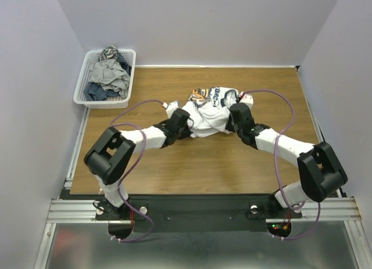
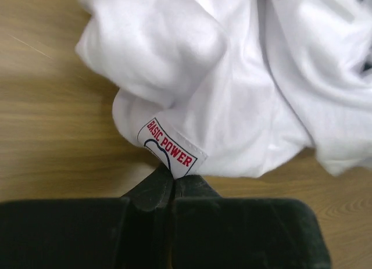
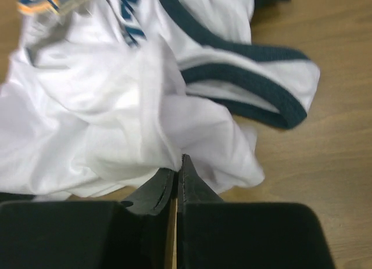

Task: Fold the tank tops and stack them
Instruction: Flatten the tank top out

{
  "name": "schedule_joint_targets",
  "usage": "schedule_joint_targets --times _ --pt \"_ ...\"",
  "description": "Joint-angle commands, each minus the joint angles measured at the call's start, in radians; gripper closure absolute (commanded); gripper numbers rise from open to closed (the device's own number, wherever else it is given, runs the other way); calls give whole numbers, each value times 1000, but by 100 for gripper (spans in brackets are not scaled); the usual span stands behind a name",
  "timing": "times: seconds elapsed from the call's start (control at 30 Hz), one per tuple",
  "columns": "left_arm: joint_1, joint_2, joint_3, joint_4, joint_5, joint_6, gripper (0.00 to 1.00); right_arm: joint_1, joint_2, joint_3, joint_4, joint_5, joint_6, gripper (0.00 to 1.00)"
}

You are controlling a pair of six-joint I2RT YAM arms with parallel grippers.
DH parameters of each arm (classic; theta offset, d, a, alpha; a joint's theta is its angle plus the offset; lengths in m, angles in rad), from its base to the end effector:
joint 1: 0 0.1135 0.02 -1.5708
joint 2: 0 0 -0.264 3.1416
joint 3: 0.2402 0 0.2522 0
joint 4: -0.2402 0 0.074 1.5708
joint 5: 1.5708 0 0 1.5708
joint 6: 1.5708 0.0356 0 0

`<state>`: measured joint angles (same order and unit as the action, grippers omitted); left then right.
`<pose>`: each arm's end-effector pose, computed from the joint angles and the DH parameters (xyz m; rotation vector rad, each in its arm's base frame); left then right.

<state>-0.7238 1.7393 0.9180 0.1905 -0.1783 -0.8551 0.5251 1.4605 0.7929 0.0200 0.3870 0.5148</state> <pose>0.2763 -0.2357 0.1710 -0.2522 2.2624 -0.6770 0.2713 0.1417 0.2068 0.1993 2.1591 0.1664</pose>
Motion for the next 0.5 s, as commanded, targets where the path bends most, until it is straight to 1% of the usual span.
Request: schedule_joint_targets --times 0.0,0.1,0.13,0.17,0.23,0.33,0.47 --pt "98 -226 36 -94 -73 94 100 4 -95 167 -77 47 -27 99" --pt "130 -308 73 -170 -107 154 100 4 -153 238 -155 43 -30 100" --pt "145 -357 85 -189 -134 169 100 3 -190 270 -193 44 -32 100" --pt "152 -382 105 -230 -144 194 100 4 -206 285 -213 49 -33 99" --pt "169 -447 122 -259 -154 214 100 3 -238 313 -248 65 -41 99" --pt "170 -521 142 -301 -132 226 100 1 -281 354 -325 127 -55 98" --pt "170 -584 114 -312 -83 214 100 -2 -299 368 -390 148 -44 98"
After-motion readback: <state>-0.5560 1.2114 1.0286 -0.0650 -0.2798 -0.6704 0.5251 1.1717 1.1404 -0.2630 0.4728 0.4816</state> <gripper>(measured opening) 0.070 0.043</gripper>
